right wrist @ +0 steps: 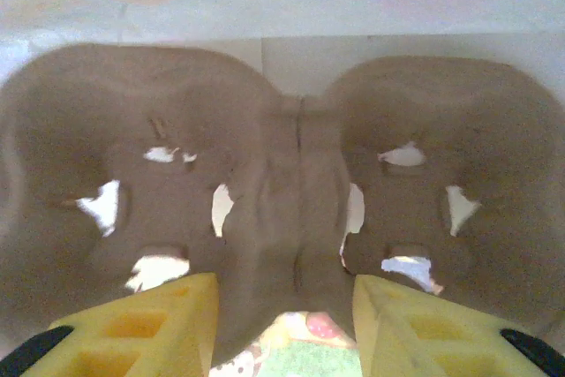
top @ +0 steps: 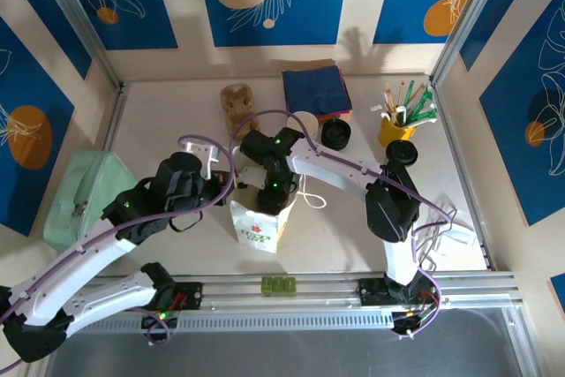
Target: Pack the takeout coffee
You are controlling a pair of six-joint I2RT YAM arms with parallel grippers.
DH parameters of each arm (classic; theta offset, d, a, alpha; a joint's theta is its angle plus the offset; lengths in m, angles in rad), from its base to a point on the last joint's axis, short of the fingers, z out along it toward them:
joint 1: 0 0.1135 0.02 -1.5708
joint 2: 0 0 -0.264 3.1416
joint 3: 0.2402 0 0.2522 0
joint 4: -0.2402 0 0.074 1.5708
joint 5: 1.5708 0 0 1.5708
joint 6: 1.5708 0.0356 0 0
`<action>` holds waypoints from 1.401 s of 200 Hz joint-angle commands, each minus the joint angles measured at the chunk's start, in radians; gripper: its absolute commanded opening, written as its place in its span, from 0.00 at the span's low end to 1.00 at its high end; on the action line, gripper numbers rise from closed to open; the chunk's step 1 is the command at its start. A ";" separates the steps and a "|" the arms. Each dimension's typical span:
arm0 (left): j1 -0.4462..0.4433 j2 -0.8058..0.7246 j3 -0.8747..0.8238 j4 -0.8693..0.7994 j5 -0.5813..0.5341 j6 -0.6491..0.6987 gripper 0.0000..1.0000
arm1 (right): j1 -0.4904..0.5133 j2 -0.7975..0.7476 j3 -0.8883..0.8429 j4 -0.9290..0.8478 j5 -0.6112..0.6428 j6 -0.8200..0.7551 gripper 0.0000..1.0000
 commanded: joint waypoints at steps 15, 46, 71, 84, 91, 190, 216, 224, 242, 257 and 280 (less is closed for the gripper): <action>0.009 -0.002 -0.009 0.049 0.014 -0.012 0.00 | 0.017 0.021 -0.051 0.030 -0.020 0.024 0.45; 0.010 -0.006 -0.017 0.050 0.014 -0.018 0.00 | 0.019 0.018 -0.084 0.065 -0.021 0.028 0.46; 0.013 -0.010 -0.022 0.052 0.015 -0.023 0.00 | 0.019 0.021 -0.104 0.087 -0.026 0.027 0.46; 0.014 -0.012 -0.023 0.051 0.015 -0.024 0.00 | 0.020 0.021 -0.114 0.098 -0.025 0.027 0.46; 0.013 -0.012 -0.025 0.051 0.015 -0.024 0.00 | 0.020 0.022 -0.121 0.105 -0.025 0.027 0.46; 0.016 -0.003 -0.028 0.057 0.019 -0.042 0.00 | 0.021 -0.039 -0.052 0.047 -0.034 0.041 0.67; 0.015 0.017 -0.018 0.043 0.018 -0.047 0.00 | 0.040 -0.066 -0.034 0.036 -0.021 0.050 0.70; 0.016 0.021 -0.016 0.041 0.021 -0.047 0.00 | 0.044 -0.072 -0.031 0.036 -0.018 0.053 0.70; 0.015 0.027 -0.010 0.040 0.026 -0.047 0.00 | 0.046 -0.087 -0.029 0.043 -0.013 0.062 0.70; 0.016 0.027 -0.006 0.037 0.025 -0.048 0.00 | 0.045 -0.098 -0.031 0.060 -0.011 0.064 0.69; 0.016 0.027 0.000 0.026 0.020 -0.053 0.00 | 0.048 -0.105 -0.018 0.070 -0.010 0.070 0.69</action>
